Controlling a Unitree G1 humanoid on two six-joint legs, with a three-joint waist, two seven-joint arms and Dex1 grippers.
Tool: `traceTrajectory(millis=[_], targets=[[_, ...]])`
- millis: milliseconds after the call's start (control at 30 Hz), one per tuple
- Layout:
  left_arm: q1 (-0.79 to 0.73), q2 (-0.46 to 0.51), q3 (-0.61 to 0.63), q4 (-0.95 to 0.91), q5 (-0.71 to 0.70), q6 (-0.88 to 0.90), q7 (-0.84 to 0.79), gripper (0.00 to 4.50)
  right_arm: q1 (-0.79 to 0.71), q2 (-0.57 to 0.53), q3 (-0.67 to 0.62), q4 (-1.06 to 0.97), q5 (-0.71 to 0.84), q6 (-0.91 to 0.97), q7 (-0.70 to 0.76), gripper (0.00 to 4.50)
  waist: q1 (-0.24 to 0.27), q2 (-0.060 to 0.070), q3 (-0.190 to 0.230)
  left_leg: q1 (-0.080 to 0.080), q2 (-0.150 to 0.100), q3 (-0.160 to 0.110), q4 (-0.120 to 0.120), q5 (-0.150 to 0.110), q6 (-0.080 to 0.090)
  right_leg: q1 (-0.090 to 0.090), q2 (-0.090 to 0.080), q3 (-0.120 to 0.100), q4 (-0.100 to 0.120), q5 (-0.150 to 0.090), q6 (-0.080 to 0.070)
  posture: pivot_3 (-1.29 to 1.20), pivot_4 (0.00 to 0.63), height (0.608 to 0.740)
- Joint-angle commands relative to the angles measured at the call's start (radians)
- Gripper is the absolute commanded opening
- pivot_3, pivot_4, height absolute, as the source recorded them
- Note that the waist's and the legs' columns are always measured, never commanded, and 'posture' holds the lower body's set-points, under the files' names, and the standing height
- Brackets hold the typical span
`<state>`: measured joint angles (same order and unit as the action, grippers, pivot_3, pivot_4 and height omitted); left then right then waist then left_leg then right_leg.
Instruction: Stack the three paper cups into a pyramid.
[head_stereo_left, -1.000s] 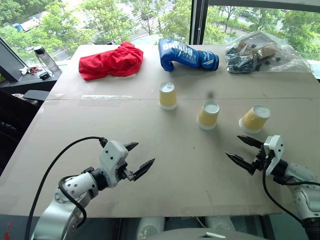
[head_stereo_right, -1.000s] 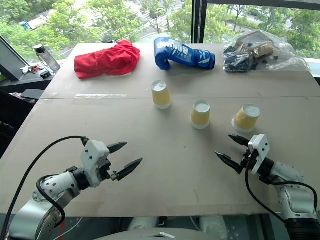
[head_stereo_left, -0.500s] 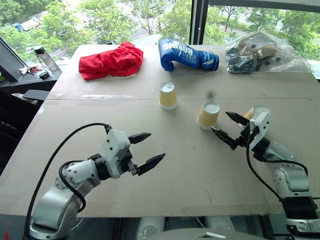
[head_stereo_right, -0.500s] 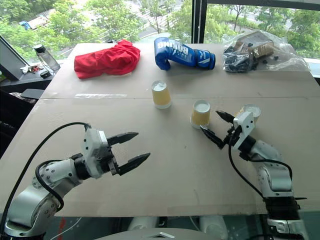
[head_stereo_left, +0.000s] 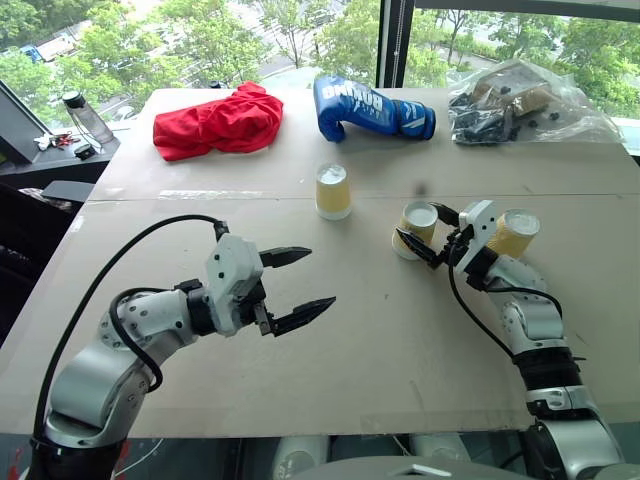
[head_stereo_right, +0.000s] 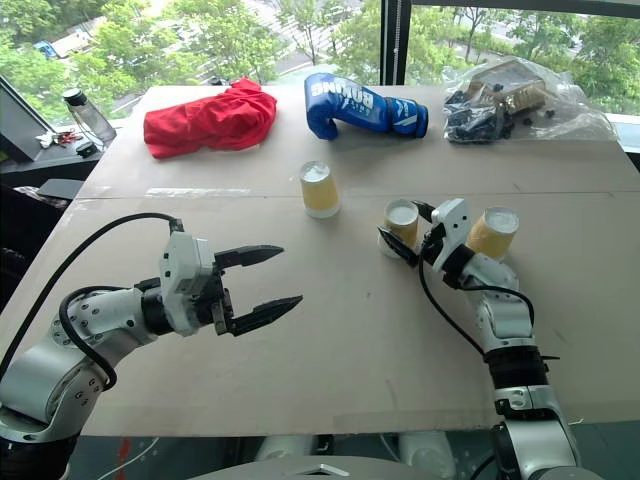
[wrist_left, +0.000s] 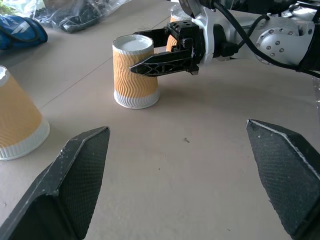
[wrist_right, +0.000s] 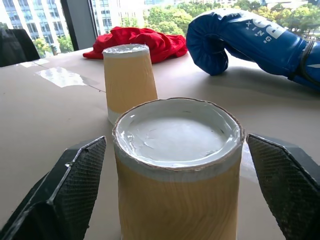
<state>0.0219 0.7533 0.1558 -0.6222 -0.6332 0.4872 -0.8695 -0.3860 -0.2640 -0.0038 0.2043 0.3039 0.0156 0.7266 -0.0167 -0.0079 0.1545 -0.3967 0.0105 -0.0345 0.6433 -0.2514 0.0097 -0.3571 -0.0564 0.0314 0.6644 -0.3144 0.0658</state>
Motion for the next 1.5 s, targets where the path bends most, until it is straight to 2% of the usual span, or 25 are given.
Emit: traceTrajectory(millis=[33,67,100,367,600,633,667,733,933,1067,1200,1367,1500], targets=[[-0.001,0.008,0.026,-0.022,-0.020,-0.004,0.000,4.50,-0.028,0.004,-0.008,-0.008,0.006,-0.039,0.013,2.65,0.000,0.000,0.000,0.000,0.000,0.000,0.000,0.000,0.000,0.000,0.000,0.000,0.000,0.000,0.000,0.00,0.150,0.740],[0.004,0.007,0.028,-0.024,-0.020,-0.005,0.000,4.50,-0.031,0.005,-0.007,-0.011,0.009,-0.041,0.019,2.26,0.000,0.000,0.000,0.000,0.000,0.000,0.000,0.000,0.000,0.000,0.000,0.000,0.000,0.000,0.000,0.00,0.150,0.740],[0.008,0.007,0.030,-0.024,-0.018,-0.006,-0.001,4.50,-0.033,0.007,-0.004,-0.017,0.012,-0.041,0.024,2.18,0.000,0.000,0.000,0.000,0.000,0.000,0.000,0.000,0.000,0.000,0.000,0.000,0.000,0.000,0.000,0.00,0.150,0.740],[0.048,0.011,0.063,-0.002,-0.007,-0.021,-0.010,4.50,-0.066,0.071,0.104,-0.053,-0.025,-0.007,0.042,2.18,-0.010,0.000,0.000,0.000,0.001,0.001,0.000,0.000,0.000,-0.002,0.001,0.001,0.001,0.000,0.000,0.00,0.150,0.740],[0.073,0.015,0.091,0.001,-0.001,-0.029,-0.011,4.50,-0.109,0.131,0.176,0.034,-0.072,-0.021,0.044,2.18,-0.018,0.000,0.000,0.000,0.000,0.001,-0.001,0.000,0.000,-0.002,0.000,0.001,0.001,0.000,0.000,0.00,0.150,0.740],[0.075,0.015,0.092,0.000,-0.001,-0.030,-0.010,4.50,-0.112,0.134,0.178,0.044,-0.075,-0.026,0.047,3.28,-0.019,0.000,0.000,0.000,0.000,0.001,-0.001,0.000,0.000,-0.002,0.000,0.001,0.001,0.000,0.000,0.00,0.150,0.740],[0.077,0.015,0.094,-0.002,-0.001,-0.029,-0.010,4.50,-0.115,0.136,0.177,0.046,-0.073,-0.036,0.051,3.50,-0.019,0.000,0.000,0.000,0.000,0.001,-0.001,0.000,0.000,-0.003,0.000,0.002,0.002,0.000,0.000,0.00,0.150,0.740],[0.080,0.014,0.097,-0.007,-0.003,-0.028,-0.008,4.50,-0.115,0.130,0.162,0.027,-0.070,-0.049,0.045,4.47,-0.020,0.000,0.000,0.000,0.000,0.001,-0.001,0.000,0.000,-0.003,0.000,0.002,0.002,0.000,0.000,0.00,0.150,0.740],[0.032,-0.018,0.097,-0.012,-0.077,-0.002,0.014,4.50,-0.044,0.014,0.129,-0.127,-0.103,-0.154,0.070,4.47,-0.010,0.001,0.001,-0.001,0.000,0.000,-0.001,0.000,0.000,-0.003,0.000,0.001,0.002,0.000,0.000,0.00,0.150,0.740],[-0.019,-0.022,0.064,-0.016,-0.109,0.028,0.025,4.50,0.028,-0.016,0.026,-0.278,-0.064,-0.158,-0.034,4.47,-0.007,0.000,0.000,-0.002,0.000,0.000,-0.001,0.000,0.000,-0.003,-0.001,0.001,0.001,0.000,0.000,0.00,0.150,0.740],[-0.137,0.005,0.008,-0.016,-0.126,0.081,0.016,4.50,0.094,-0.085,-0.137,-0.363,-0.051,-0.058,-0.157,4.47,-0.001,0.000,0.000,-0.002,0.000,0.000,-0.001,0.000,0.000,-0.003,0.000,0.001,0.003,0.000,0.000,0.00,0.150,0.740],[-0.231,0.013,-0.040,-0.011,-0.140,0.111,-0.002,4.50,0.162,-0.136,-0.217,-0.383,-0.051,0.003,-0.221,4.47,-0.002,0.000,0.000,-0.001,0.000,0.002,0.000,0.000,0.000,-0.003,0.000,0.002,0.003,0.000,0.000,0.00,0.150,0.740],[-0.286,0.009,-0.069,-0.003,-0.134,0.125,-0.010,4.50,0.185,-0.118,-0.263,-0.358,-0.029,0.051,-0.286,4.47,-0.010,0.000,0.001,0.000,0.000,0.003,0.000,0.000,0.000,-0.004,0.002,0.005,0.004,0.000,0.000,0.00,0.150,0.740]])
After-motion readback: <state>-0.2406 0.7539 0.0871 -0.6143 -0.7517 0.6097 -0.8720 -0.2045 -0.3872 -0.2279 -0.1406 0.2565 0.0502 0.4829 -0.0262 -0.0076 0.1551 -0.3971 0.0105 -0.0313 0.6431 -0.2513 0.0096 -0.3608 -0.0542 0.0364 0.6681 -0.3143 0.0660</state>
